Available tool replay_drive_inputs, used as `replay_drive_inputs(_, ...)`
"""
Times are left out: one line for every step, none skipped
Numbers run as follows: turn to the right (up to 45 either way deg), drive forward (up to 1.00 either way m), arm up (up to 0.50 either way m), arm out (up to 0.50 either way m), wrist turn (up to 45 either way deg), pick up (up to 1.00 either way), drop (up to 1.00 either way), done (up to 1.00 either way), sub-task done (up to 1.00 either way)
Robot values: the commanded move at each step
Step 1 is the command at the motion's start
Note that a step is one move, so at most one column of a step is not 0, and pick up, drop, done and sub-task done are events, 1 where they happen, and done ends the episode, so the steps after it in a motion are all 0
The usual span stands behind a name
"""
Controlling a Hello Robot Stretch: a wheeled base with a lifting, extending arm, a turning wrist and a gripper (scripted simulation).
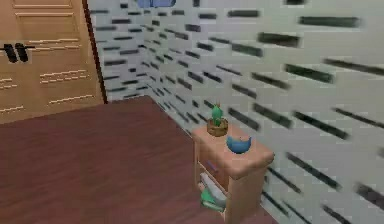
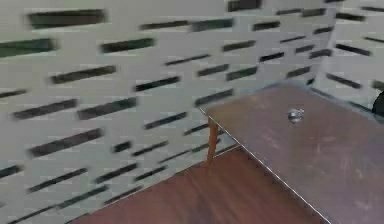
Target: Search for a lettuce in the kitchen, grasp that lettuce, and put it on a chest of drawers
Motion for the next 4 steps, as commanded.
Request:
replay_drive_inputs(-45.0,0.0,0.0,0.0,0.0,0.0,0.0,0.0,0.0)
replay_drive_inputs(-45.0,0.0,0.0,0.0,0.0,0.0,0.0,0.0,0.0)
replay_drive_inputs(-27.0,0.0,0.0,0.0,0.0,0.0,0.0,0.0,0.0)
replay_drive_inputs(0.0,1.0,0.0,0.0,0.0,0.0,0.0,0.0,0.0)
